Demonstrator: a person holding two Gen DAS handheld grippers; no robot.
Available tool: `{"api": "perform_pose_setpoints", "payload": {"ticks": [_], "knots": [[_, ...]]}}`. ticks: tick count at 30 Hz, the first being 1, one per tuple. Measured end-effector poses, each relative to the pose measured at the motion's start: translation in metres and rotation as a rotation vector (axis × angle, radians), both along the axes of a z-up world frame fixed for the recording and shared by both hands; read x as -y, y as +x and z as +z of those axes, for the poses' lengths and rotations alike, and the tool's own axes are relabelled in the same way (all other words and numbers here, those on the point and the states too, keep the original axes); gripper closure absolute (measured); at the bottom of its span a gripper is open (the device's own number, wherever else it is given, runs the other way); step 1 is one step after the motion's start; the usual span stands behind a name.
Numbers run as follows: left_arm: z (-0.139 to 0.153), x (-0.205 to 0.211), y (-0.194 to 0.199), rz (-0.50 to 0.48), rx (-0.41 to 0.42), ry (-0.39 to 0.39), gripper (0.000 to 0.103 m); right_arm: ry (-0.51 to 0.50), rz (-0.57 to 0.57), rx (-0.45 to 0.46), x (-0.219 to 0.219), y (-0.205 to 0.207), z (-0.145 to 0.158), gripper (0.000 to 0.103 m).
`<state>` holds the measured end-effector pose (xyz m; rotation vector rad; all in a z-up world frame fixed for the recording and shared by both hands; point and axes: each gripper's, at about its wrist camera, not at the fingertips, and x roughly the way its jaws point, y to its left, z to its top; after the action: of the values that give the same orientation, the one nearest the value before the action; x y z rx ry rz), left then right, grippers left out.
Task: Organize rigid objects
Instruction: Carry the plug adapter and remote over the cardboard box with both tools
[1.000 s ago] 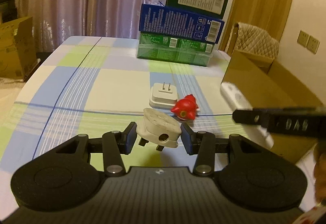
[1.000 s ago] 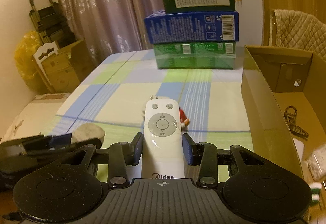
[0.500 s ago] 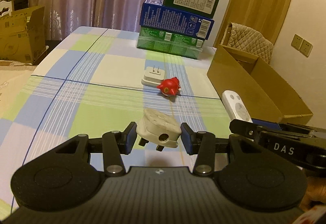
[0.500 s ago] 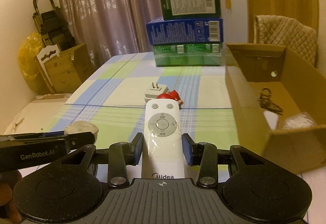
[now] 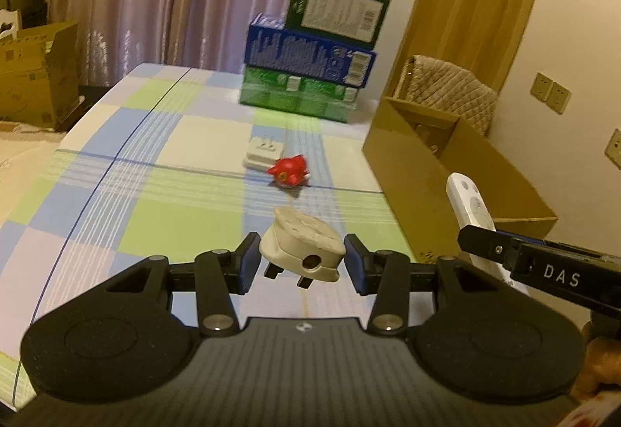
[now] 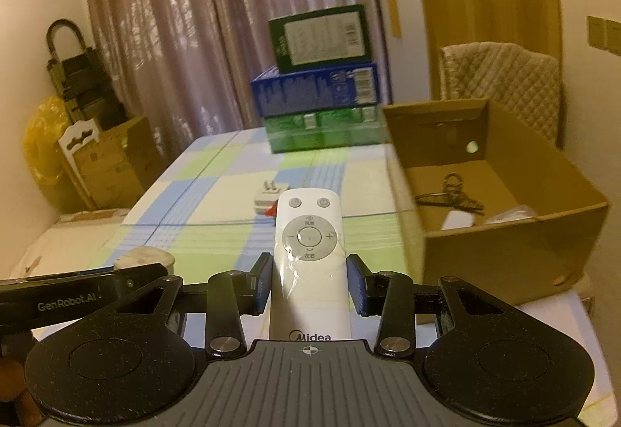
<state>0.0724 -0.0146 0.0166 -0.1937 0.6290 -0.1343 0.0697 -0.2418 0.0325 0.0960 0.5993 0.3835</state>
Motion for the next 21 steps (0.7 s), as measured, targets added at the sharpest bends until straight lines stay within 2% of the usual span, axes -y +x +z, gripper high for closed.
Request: {"api": "perform_pose_setpoints", "payload": {"ticks": [12, 21], "knots": [[0.034, 0.056, 0.013, -0.138, 0.061, -0.011, 0.062, -0.051, -0.104, 0.046, 0.068, 0.015, 0.034, 0.066], [0.054, 0.116, 0.045, -0.274, 0.099, -0.004, 0.062, -0.112, -0.147, 0.036, 0.118, 0.049, 0.038, 0.066]]}}
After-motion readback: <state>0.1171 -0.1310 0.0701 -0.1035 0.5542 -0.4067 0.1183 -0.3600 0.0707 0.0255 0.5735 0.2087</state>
